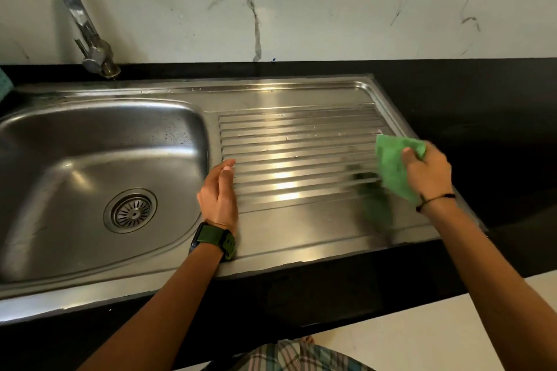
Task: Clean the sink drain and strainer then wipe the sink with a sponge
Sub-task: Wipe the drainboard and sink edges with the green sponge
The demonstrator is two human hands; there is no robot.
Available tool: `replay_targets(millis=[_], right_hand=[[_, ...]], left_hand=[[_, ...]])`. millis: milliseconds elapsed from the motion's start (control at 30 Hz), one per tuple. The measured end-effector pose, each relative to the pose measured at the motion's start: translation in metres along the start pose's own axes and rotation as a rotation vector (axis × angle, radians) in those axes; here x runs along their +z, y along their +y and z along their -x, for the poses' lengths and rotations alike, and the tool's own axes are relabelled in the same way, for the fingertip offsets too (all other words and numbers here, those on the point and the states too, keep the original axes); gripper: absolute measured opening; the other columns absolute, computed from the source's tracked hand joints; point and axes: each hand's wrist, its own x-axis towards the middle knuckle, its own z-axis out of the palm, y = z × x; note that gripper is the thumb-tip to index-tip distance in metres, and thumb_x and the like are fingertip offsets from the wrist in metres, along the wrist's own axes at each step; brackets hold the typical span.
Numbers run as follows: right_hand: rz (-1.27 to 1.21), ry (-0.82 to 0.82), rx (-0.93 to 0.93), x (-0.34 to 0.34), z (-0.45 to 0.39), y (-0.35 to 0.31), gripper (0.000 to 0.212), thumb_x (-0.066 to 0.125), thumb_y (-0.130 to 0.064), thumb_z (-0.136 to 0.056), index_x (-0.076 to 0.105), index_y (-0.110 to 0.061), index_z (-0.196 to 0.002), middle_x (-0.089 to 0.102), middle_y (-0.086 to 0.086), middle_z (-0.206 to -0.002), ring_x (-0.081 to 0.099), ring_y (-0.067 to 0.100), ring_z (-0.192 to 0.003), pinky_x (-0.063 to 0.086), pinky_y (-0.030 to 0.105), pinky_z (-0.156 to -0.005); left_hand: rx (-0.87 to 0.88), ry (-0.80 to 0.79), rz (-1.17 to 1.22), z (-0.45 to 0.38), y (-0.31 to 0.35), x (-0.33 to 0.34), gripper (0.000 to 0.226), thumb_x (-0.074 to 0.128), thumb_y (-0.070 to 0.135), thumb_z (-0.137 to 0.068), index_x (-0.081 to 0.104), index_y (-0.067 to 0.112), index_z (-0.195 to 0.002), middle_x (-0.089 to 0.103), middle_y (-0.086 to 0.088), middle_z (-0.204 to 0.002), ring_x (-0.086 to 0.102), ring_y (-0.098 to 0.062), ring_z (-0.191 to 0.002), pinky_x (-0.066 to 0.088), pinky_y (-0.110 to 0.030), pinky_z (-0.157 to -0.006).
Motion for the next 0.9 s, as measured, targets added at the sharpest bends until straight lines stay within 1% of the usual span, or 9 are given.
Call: replay_targets(millis=[100, 167, 267, 333, 433, 567, 733, 800, 900], right_hand=[[-0.169, -0.064, 0.092, -0.005, -0.018, -0.009, 0.026, 0.053, -0.024, -0.089, 0.054, -0.011, -0.111, 0.057, 0.01, -0.105, 0.056, 0.028, -0.098, 0.045, 0.036, -0.079], [-0.075, -0.19, 0.16, -0.001, -0.028, -0.01, 0.033, 0.055, -0.029, -0.088, 0.051, -0.01, -0.115, 0.056, 0.013, -0.112, 0.055, 0.029, -0.102, 0.046, 0.04, -0.084], [0.387, -0.104, -0.018, 0.001, -0.03, -0.004, 0.052, 0.06, -0.027, -0.087, 0.039, -0.004, -0.128, 0.047, 0.024, -0.128, 0.046, 0.041, -0.114, 0.04, 0.046, -0.093], [0.428, -0.033, -0.177, 0.004, -0.023, 0.0, 0.05, 0.059, -0.024, -0.087, 0.042, -0.001, -0.127, 0.048, 0.026, -0.127, 0.044, 0.042, -0.116, 0.04, 0.048, -0.095], [0.458, -0.149, -0.175, 0.017, -0.012, 0.014, 0.045, 0.055, -0.033, -0.088, 0.05, 0.0, -0.12, 0.055, 0.024, -0.122, 0.049, 0.037, -0.115, 0.042, 0.041, -0.094], [0.594, -0.311, -0.032, 0.032, -0.005, 0.037, 0.074, 0.046, -0.049, -0.089, 0.027, 0.002, -0.139, 0.021, 0.023, -0.151, 0.019, 0.034, -0.141, 0.017, 0.042, -0.117], [0.644, -0.263, -0.062, 0.044, -0.001, 0.037, 0.064, 0.035, -0.042, -0.095, 0.021, -0.002, -0.143, 0.013, 0.018, -0.155, 0.006, 0.031, -0.144, 0.008, 0.046, -0.117], [0.649, -0.278, -0.074, 0.048, 0.001, 0.034, 0.063, 0.033, -0.04, -0.096, 0.019, -0.002, -0.144, 0.012, 0.018, -0.155, 0.005, 0.032, -0.144, 0.005, 0.046, -0.117], [0.635, -0.292, -0.086, 0.056, 0.006, 0.028, 0.067, 0.032, -0.043, -0.095, 0.016, -0.001, -0.144, 0.01, 0.02, -0.155, 0.003, 0.033, -0.144, 0.002, 0.045, -0.117]], left_hand=[[0.009, -0.011, -0.008, -0.001, -0.001, 0.001, 0.049, 0.043, 0.051, -0.073, 0.069, 0.022, -0.102, 0.067, 0.002, -0.099, 0.061, -0.02, -0.104, 0.048, -0.045, -0.097], [0.01, -0.007, -0.011, -0.002, -0.002, 0.0, 0.045, 0.043, 0.05, -0.073, 0.069, 0.025, -0.1, 0.068, 0.003, -0.099, 0.061, -0.02, -0.104, 0.048, -0.046, -0.096], [0.015, -0.01, -0.03, -0.003, -0.004, -0.001, 0.039, 0.044, 0.05, -0.074, 0.069, 0.032, -0.098, 0.068, 0.01, -0.09, 0.062, -0.015, -0.092, 0.05, -0.049, -0.091], [0.015, -0.01, -0.031, -0.003, -0.004, -0.002, 0.038, 0.044, 0.05, -0.075, 0.068, 0.033, -0.098, 0.068, 0.012, -0.087, 0.063, -0.016, -0.088, 0.051, -0.052, -0.087], [0.011, -0.022, -0.023, -0.004, -0.006, -0.002, 0.041, 0.045, 0.051, -0.076, 0.069, 0.03, -0.101, 0.07, -0.004, -0.1, 0.063, -0.031, -0.1, 0.05, -0.058, -0.086], [0.032, -0.023, -0.05, -0.002, -0.007, -0.002, 0.046, 0.044, 0.051, -0.076, 0.068, 0.024, -0.104, 0.069, -0.008, -0.107, 0.062, -0.032, -0.105, 0.049, -0.056, -0.089], [0.047, -0.082, -0.056, 0.001, -0.003, 0.001, 0.054, 0.043, 0.051, -0.074, 0.067, 0.015, -0.107, 0.068, -0.014, -0.108, 0.062, -0.035, -0.105, 0.049, -0.055, -0.09], [0.074, -0.095, -0.08, 0.003, -0.002, 0.002, 0.056, 0.042, 0.052, -0.074, 0.067, 0.014, -0.107, 0.069, -0.012, -0.107, 0.062, -0.031, -0.105, 0.051, -0.046, -0.092], [0.115, -0.12, -0.122, 0.004, 0.001, 0.004, 0.058, 0.04, 0.052, -0.075, 0.067, 0.012, -0.107, 0.068, -0.007, -0.106, 0.061, -0.015, -0.098, 0.045, -0.007, -0.084]])
